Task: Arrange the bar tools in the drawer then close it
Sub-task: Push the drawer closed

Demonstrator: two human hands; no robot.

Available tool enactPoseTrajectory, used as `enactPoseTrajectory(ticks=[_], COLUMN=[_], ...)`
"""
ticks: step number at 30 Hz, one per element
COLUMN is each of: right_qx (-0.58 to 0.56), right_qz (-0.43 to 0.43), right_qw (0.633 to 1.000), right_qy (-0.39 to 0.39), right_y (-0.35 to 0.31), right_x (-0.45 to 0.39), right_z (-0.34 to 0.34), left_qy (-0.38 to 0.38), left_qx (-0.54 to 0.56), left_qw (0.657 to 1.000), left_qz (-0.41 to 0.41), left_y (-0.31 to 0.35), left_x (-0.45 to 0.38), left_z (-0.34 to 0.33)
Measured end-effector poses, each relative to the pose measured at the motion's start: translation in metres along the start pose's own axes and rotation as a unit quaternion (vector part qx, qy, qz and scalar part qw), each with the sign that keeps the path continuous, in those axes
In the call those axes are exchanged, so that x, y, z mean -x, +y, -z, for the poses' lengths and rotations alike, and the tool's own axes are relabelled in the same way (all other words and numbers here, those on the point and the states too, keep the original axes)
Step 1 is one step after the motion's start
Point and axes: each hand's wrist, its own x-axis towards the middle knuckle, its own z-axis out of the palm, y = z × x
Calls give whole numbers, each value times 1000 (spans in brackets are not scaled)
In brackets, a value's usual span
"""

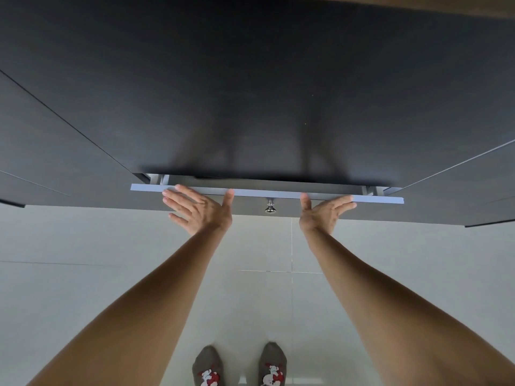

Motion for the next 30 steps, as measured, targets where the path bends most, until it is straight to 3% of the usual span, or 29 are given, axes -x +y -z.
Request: enactPoseTrajectory(ticks=[22,30], right_qx=[78,98], right_qz=[14,57], right_qw=[996,992], right_qy=[-37,-50], right_y=[-18,-19], right_x=[-19,3], right_z=[0,19], left_qy=[-9,-18], left_qx=[1,-34], left_qw=[1000,997], left_qz=[10,-65], left_y=[14,-11], left_x=[-18,-5], left_z=[12,26])
